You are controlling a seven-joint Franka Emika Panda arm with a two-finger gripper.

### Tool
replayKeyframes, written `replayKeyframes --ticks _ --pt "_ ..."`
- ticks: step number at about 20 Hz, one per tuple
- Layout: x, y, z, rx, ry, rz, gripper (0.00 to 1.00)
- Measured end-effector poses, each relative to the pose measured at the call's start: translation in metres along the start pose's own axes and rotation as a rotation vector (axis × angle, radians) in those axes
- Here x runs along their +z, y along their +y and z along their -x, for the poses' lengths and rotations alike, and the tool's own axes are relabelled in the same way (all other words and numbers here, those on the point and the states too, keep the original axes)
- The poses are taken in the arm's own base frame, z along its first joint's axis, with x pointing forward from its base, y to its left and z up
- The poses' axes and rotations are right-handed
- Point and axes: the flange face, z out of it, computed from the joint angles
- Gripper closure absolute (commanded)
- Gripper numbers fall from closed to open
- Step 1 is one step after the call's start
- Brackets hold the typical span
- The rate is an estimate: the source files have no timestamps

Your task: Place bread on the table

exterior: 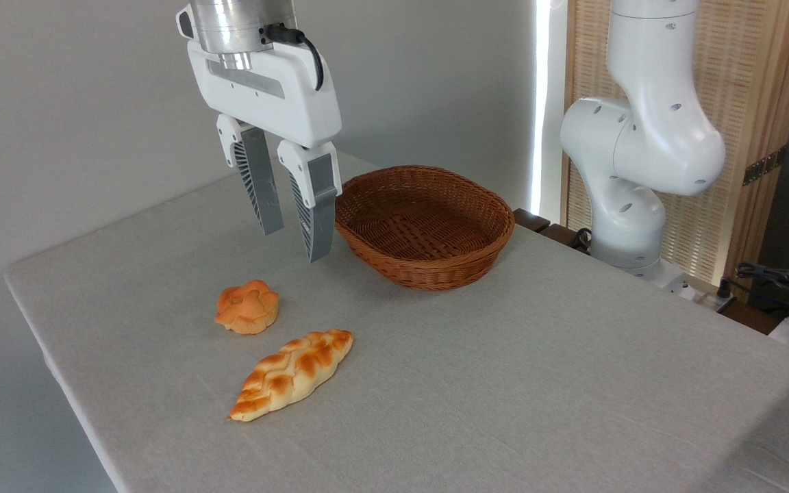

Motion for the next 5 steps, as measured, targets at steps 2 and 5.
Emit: replayKeyframes --ticks 2,5 --pt "0.0004 0.0000 -0.0001 -0.010 -0.001 0.001 0.00" --pt "0.0010 -0.0001 -0.0002 -0.012 -0.002 0.001 0.00"
